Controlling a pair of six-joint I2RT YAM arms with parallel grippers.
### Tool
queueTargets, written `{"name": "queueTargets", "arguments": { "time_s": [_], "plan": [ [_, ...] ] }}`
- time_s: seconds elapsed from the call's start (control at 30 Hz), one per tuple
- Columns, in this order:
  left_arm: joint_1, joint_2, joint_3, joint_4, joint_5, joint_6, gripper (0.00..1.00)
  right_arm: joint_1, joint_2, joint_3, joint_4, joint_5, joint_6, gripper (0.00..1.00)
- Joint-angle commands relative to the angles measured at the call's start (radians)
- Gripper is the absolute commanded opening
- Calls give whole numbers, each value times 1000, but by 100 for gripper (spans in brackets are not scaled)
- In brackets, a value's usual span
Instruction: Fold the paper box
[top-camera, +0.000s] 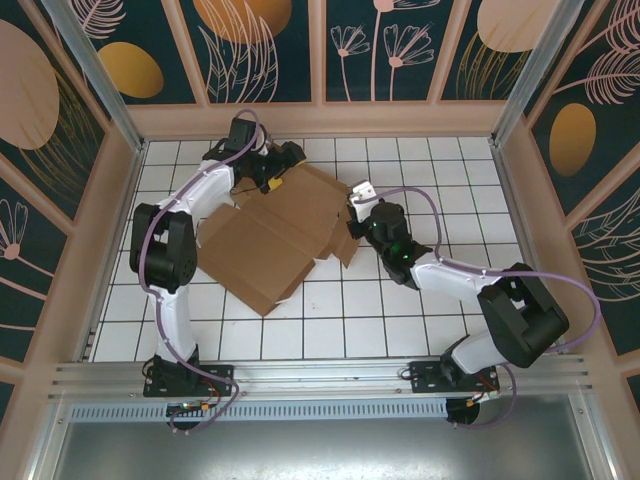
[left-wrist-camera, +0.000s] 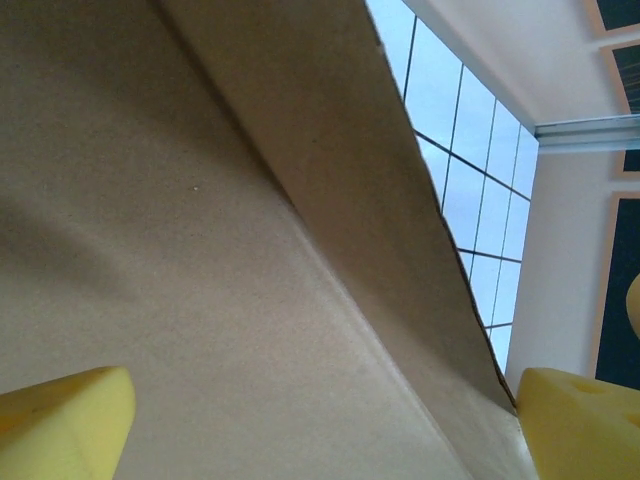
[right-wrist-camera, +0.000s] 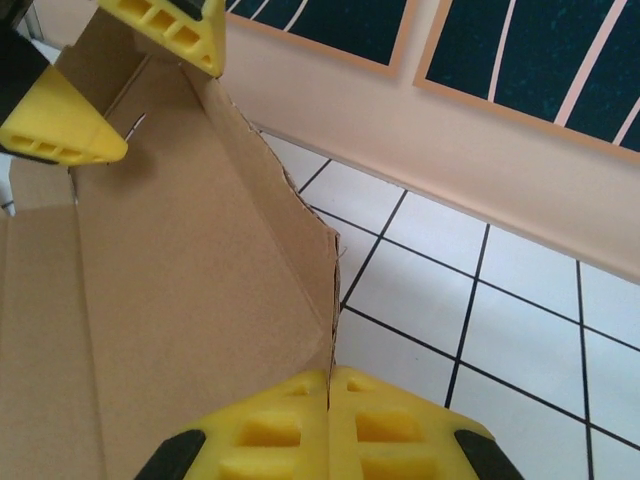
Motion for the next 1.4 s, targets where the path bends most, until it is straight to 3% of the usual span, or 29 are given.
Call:
{"name": "queueTargets", "arguments": {
  "time_s": [0.0, 0.23, 0.4, 0.67, 0.77, 1.0, 1.2, 1.27, 1.37],
  "plan": [
    [-5, 20, 42, -49, -14, -18, 94, 29, -27, -12, 64, 75, -75, 6],
    [-5, 26, 77, -64, -27, -21, 85, 63, -37, -20, 86, 126, -134, 6],
    [-6, 28, 100, -91, -46, -22, 92, 73, -51, -28, 99, 141, -154, 5],
    [-4, 32, 127, -95, -44, -29, 89, 89, -40, -38, 122, 163, -176, 5],
    [-3, 25, 115, -79, -47, -27, 81, 89, -39, -42, 122, 158, -169, 5],
    [-4, 42, 110, -49, -28, -26, 47, 89, -34, -51, 129, 162, -159, 5],
    [-4, 28, 58, 20, 0, -39, 24, 88, -36, -55, 138, 182, -165, 5],
    [-1, 4, 13, 71, 8, -49, 18, 88, -31, -55, 143, 209, -174, 13],
    [0, -34, -76, 174, 30, -68, 11, 88, -39, -56, 143, 237, -176, 45]
  ]
}}
